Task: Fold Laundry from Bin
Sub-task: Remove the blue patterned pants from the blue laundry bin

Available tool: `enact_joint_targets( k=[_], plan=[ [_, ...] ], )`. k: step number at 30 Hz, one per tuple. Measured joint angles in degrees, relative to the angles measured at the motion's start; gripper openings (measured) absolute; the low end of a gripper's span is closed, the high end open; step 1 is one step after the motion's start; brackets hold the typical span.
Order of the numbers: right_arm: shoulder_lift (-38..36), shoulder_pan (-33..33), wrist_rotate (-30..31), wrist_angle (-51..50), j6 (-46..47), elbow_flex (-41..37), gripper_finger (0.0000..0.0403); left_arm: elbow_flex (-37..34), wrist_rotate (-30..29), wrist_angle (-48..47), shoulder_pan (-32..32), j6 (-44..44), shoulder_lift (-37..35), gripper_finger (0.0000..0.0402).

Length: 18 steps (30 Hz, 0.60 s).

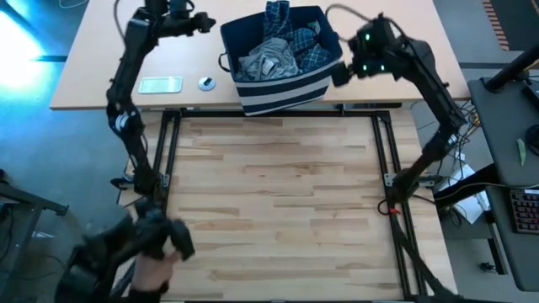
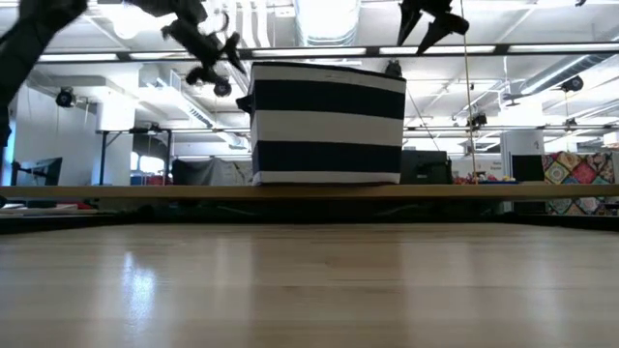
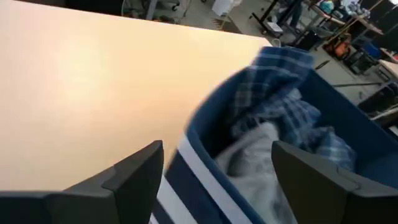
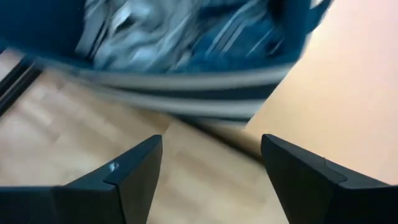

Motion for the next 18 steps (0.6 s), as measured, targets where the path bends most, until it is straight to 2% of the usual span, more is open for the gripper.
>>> enact_joint_targets(
  k=[5, 10, 15, 18],
  plan=[
    [-3.23, 4.75, 0.12, 1.01, 4.97, -10.54, 0.026, 0.02, 0.43, 10.28, 1.13, -2.27, 4.86, 0.0263],
    [-4.76, 8.61, 2.85, 6.11, 8.35, -20.07, 0.025, 0.02, -0.29, 11.62, 2.27, -3.38, 9.24, 0.0251],
    [-4.73, 9.23, 8.1, 10.61, 9.32, -25.06, 0.0245, 0.04, 11.0, 11.78, 1.44, -2.03, 11.85, 0.0245],
    [-4.69, 7.99, 12.4, 16.21, 7.34, -26.47, 0.0244, 0.09, 14.27, 8.64, 0.05, -1.48, 11.36, 0.0245]
  ],
)
